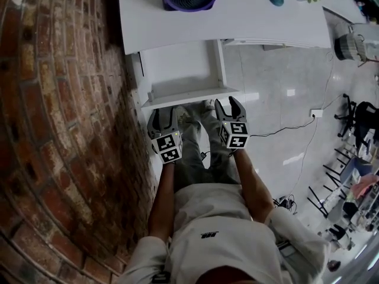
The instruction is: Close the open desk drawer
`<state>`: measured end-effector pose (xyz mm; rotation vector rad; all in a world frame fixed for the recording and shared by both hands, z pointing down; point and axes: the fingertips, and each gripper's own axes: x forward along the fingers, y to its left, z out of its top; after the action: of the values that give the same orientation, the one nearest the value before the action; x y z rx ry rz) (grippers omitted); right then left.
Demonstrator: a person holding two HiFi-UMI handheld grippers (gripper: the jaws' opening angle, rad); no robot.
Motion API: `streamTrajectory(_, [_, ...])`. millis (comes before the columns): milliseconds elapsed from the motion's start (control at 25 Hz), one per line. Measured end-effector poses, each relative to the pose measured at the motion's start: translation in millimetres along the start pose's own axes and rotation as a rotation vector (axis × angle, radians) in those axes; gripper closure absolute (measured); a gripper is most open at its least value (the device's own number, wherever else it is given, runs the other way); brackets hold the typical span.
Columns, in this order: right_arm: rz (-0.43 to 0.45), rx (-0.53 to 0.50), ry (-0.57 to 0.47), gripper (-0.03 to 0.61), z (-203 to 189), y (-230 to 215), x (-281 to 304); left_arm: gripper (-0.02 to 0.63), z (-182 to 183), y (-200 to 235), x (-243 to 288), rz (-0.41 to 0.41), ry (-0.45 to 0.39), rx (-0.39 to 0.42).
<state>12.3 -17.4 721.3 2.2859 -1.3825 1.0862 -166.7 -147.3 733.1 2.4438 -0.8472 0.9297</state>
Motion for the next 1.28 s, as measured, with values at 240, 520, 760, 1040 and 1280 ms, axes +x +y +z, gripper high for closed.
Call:
streamTrajectory(240, [-0.004, -0.001, -0.002, 0.370, 9.9, -2.2, 8.6, 0.372, 8.6, 2.4, 9.0, 0.000, -0.003, 0.007])
streamTrajectory(520, [0.015, -0.017, 0.008, 0.370, 22.4, -4.9, 18.5, 0.373, 21.6, 4.9, 19.4, 0.012, 0.001, 0.016])
streamTrajectory(760, [0.035, -0.034, 0.018, 0.370, 33.3, -6.8, 29.0, 0.373, 32.5, 9.2, 30.9, 0.026, -0.001, 0.014])
streamTrajectory(1040, [0.053, -0.040, 0.022, 0.370, 45.7, -8.8, 39.8, 0.374, 43.6, 11.7, 42.3, 0.030, 0.010, 0.021])
streamTrajectory(1280, [0.060, -0.048, 0.021, 0.370, 54.6, -10.5, 46.5, 0.374, 52.4, 13.7, 49.2, 0.039, 0.012, 0.023])
